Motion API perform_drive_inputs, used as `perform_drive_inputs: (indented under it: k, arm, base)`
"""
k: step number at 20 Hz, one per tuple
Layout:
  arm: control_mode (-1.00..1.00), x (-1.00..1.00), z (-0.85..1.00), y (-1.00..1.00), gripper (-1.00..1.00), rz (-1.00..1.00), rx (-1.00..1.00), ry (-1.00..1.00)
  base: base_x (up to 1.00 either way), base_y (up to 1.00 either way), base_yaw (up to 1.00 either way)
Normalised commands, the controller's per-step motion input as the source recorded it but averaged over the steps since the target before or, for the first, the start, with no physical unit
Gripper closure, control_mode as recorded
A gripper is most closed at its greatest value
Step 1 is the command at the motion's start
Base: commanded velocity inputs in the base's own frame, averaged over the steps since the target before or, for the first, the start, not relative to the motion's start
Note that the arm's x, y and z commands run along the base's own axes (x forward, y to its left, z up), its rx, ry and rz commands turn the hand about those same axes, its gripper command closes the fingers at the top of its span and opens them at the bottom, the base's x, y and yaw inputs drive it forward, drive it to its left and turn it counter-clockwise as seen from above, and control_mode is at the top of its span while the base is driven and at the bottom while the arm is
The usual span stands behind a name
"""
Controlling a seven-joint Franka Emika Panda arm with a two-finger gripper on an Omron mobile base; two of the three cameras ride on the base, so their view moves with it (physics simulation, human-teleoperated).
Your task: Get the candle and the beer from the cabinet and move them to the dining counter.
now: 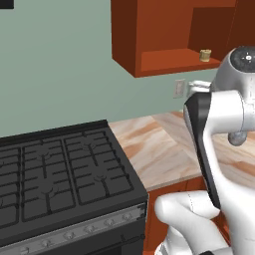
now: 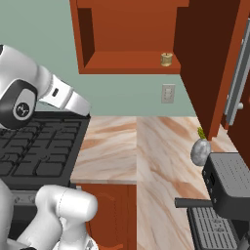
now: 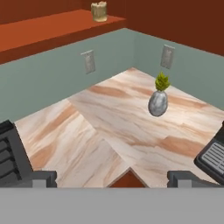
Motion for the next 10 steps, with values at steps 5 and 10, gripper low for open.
perform_drive_inputs:
  k: [5,10]
  arm:
    - [-1.0,0.07,0.17,-0.21,-1.0,0.0,0.0,-0.24]
    - [-1.0,0.26,0.19,-0.13,-1.0,0.0,0.0,-0.28]
  base:
    - [0.0,0.0,0.0]
    - [0.0,0.0,0.0]
